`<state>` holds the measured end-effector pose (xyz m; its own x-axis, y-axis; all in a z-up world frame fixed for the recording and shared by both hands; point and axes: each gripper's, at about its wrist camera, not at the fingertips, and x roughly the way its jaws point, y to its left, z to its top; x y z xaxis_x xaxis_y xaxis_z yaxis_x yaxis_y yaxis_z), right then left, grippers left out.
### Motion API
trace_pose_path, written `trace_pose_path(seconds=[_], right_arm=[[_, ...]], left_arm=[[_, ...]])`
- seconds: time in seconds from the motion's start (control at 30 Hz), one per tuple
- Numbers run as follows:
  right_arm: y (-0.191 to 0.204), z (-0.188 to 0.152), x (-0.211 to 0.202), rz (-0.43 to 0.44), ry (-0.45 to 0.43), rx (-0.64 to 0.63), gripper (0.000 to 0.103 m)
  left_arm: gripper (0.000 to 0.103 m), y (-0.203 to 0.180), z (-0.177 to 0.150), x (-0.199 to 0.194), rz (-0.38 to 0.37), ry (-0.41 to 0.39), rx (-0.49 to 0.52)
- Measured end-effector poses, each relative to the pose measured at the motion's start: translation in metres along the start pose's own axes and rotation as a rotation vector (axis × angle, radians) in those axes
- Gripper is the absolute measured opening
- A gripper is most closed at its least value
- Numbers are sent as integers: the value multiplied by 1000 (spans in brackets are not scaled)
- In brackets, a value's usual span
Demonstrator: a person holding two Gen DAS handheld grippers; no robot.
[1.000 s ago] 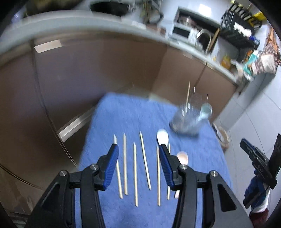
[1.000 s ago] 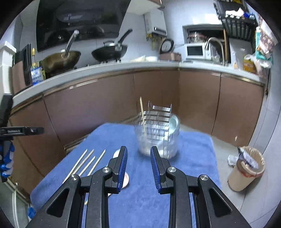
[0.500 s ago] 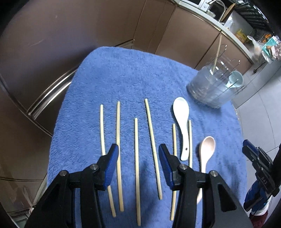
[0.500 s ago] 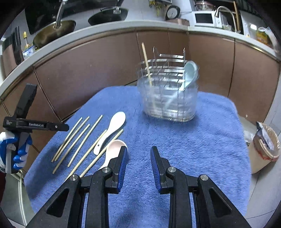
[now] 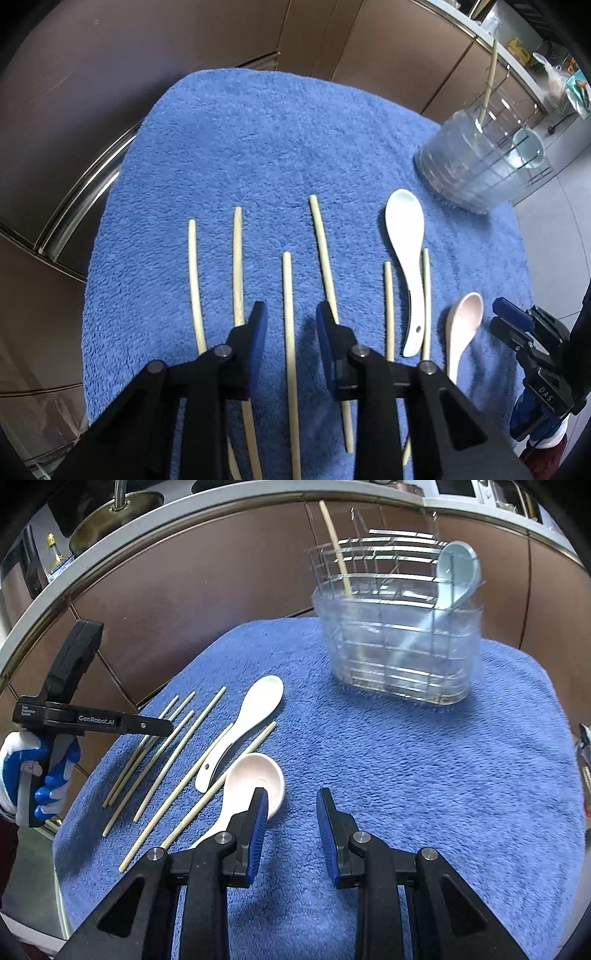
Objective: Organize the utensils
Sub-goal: 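Grasp another chopstick with the left tool while the right tool grasps the pink spoon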
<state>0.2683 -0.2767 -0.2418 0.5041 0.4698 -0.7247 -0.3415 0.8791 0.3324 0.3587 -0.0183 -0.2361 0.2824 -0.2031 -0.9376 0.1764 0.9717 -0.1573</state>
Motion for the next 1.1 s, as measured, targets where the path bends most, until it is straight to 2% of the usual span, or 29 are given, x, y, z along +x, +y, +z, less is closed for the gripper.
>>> trace_pose_path(seconds=[0.33, 0.5, 0.63, 0.87, 1.1], right_arm=[[-7, 13, 23, 115, 70, 16, 25], [-5, 19, 36, 147, 106, -4, 25], [-1, 21, 41, 147, 126, -46, 10], [10, 17, 22, 88, 89, -110, 9], [21, 9, -26, 18, -1, -140, 7]], left_arm=[[16, 1, 10, 17, 24, 64, 5], [6, 4, 13, 20, 33, 73, -8], [5, 5, 12, 19, 32, 63, -14], [4, 1, 0, 4, 23, -8, -17], [4, -14, -17, -50, -7, -166, 8]])
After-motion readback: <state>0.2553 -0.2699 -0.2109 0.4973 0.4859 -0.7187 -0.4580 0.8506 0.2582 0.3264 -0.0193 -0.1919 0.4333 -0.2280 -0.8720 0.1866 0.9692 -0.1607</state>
